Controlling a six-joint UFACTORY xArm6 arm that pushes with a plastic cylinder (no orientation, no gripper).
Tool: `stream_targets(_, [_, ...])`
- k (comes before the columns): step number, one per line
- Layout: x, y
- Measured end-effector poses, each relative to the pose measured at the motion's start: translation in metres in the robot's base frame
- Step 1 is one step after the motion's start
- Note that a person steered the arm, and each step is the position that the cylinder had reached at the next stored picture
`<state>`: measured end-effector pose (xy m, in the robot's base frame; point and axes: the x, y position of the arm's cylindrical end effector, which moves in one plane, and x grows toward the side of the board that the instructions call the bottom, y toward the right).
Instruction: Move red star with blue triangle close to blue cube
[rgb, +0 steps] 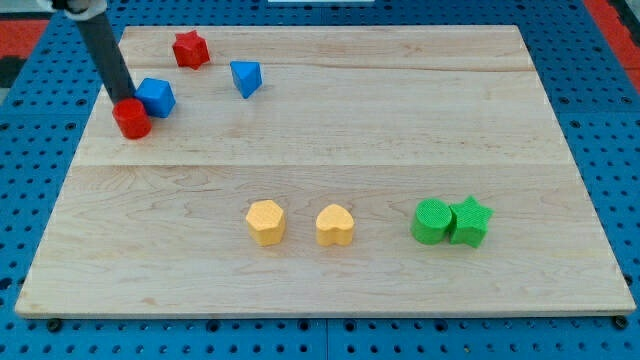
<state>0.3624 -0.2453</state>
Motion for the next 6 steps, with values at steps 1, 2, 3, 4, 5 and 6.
stream_targets(1, [0.007,0.000])
stream_targets(2, [-0.015,-0.019])
stream_targets(3, [-0.046,-0.030])
stream_targets(4, [-0.089,-0.029])
stream_targets(5, [-0.136,-0.008])
stream_targets(6, [-0.166,0.022])
